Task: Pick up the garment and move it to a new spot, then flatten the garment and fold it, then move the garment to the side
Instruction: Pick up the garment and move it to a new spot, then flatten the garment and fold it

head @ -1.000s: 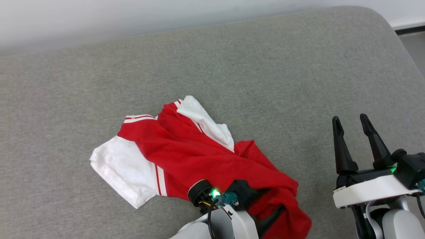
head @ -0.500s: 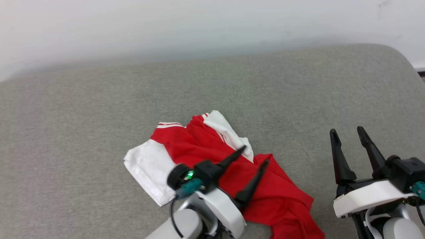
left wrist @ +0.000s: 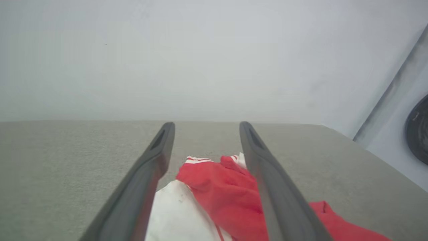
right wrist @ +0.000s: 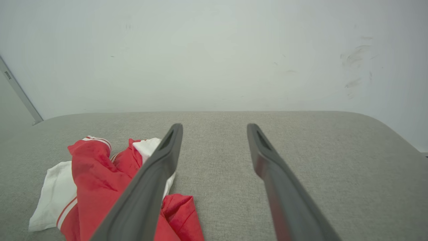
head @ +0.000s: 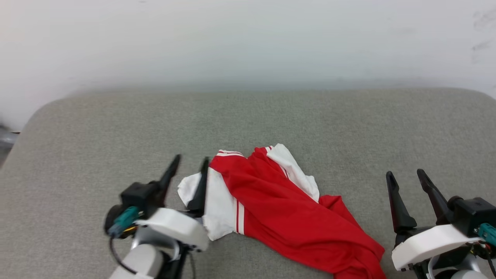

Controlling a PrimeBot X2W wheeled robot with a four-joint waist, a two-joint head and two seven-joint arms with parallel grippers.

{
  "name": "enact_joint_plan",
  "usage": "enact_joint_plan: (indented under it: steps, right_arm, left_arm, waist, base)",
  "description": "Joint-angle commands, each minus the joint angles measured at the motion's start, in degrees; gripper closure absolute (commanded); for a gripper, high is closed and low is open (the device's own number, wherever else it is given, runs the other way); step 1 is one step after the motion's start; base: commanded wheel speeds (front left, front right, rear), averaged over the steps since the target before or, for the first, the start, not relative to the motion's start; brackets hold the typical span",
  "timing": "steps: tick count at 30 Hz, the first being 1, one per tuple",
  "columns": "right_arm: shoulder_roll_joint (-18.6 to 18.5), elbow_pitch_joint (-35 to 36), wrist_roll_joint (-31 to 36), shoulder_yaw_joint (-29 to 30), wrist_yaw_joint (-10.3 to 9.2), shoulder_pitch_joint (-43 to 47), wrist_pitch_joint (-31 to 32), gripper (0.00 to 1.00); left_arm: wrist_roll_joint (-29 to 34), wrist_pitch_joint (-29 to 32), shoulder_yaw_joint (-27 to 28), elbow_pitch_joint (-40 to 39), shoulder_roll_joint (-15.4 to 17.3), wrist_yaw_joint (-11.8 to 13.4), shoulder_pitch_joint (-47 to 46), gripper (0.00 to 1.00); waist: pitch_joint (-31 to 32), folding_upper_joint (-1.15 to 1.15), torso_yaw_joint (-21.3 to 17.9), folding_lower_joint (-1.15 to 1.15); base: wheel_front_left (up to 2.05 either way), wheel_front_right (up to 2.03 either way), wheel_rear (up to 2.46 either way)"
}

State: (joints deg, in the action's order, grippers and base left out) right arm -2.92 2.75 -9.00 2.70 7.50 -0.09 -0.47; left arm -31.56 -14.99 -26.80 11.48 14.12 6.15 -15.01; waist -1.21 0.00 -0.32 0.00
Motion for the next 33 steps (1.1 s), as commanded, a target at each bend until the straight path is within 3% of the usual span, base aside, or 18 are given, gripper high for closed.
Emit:
enact_joint_plan:
  steps: [1, 10, 26, 33]
  right_arm:
    - [0.06, 0.37, -0.11, -0.02, -0.02, 0.97, 0.23, 0.0]
    - [0.05, 1.93, 0.36, 0.56, -0.02, 2.6, 1.5, 0.0]
    - [0.05, 4.15, 1.29, 1.19, -0.02, 3.72, 3.47, 0.0]
    - [0.05, -0.96, -1.83, 4.79, -0.02, 2.07, 9.17, 0.0]
  left_arm:
    - [0.66, -0.23, 2.2, -0.86, 0.81, 0.4, 1.87, 0.0]
    - [3.33, -0.24, 10.39, -4.22, 3.49, 0.0, 9.02, 0.0]
    - [5.33, -0.2, 10.77, -4.65, 3.41, -0.44, 11.38, 0.0]
    - [5.79, -0.2, 10.68, -5.31, 2.64, -0.98, 9.7, 0.0]
  waist:
    - [1.18, 0.0, 0.92, 0.0]
    - [2.64, 0.0, 1.72, 0.0]
    - [2.52, 0.0, 1.28, 0.0]
    - [0.73, 0.0, 3.06, 0.0]
  base:
    - [0.0, 0.0, 0.0]
    - [0.0, 0.0, 0.0]
    - [0.0, 0.0, 0.0]
    - [0.0, 0.0, 0.0]
